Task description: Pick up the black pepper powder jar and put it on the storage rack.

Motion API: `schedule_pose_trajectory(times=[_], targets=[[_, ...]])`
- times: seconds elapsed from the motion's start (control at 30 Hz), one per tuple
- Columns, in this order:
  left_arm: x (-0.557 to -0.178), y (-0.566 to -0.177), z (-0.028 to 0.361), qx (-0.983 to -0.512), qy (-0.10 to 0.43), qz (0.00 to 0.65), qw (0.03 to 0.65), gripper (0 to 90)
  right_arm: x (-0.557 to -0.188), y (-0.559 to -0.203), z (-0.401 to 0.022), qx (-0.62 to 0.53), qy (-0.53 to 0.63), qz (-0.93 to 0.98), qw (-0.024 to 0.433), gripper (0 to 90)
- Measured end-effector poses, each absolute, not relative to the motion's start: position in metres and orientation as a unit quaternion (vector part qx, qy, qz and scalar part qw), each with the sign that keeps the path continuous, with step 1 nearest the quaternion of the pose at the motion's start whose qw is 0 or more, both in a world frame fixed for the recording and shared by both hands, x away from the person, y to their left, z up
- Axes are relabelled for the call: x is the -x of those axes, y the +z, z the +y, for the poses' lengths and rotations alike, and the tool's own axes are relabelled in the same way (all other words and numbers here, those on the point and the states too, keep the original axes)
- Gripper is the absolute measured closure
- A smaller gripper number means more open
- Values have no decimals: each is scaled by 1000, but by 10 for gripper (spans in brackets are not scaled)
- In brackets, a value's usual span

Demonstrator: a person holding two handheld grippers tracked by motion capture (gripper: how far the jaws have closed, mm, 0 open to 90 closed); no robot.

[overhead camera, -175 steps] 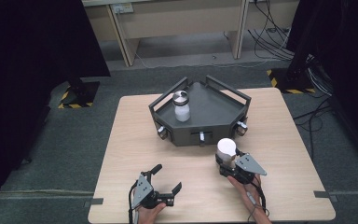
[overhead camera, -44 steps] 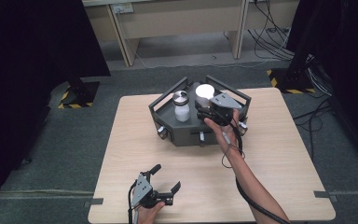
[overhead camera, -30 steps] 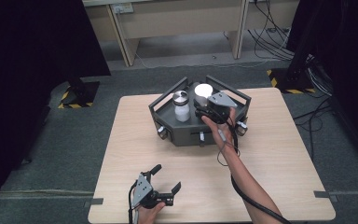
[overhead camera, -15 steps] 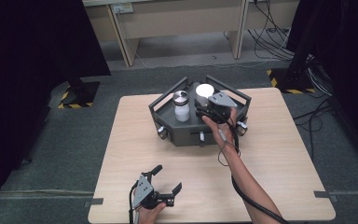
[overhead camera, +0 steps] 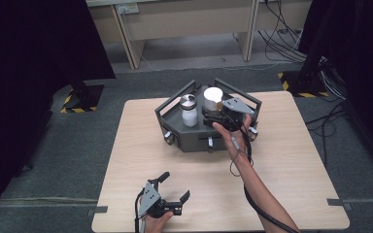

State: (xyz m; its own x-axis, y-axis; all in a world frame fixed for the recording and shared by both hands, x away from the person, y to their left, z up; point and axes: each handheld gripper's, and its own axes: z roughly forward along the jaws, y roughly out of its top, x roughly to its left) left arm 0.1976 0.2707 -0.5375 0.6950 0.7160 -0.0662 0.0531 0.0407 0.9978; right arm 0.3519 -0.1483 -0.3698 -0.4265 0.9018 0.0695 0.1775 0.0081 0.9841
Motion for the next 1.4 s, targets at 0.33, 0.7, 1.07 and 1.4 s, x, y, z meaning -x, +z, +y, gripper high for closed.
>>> schedule_pose_trajectory(times=[0.33,0.7,1.07,1.4], targets=[[-197,-537,270,-646,254,297,656,1,-336,-374,-157,-414,585,622,314,4],[-197,-537,270,-646,254,297,656,1,-320,-378,-168,-408,601,617,303,4],[-197,-537,270,-647,255,296,655,1,-300,-384,-178,-387,614,619,299,4],[-196,-537,270,-647,256,297,654,1,-287,-390,-183,-377,622,619,297,4]])
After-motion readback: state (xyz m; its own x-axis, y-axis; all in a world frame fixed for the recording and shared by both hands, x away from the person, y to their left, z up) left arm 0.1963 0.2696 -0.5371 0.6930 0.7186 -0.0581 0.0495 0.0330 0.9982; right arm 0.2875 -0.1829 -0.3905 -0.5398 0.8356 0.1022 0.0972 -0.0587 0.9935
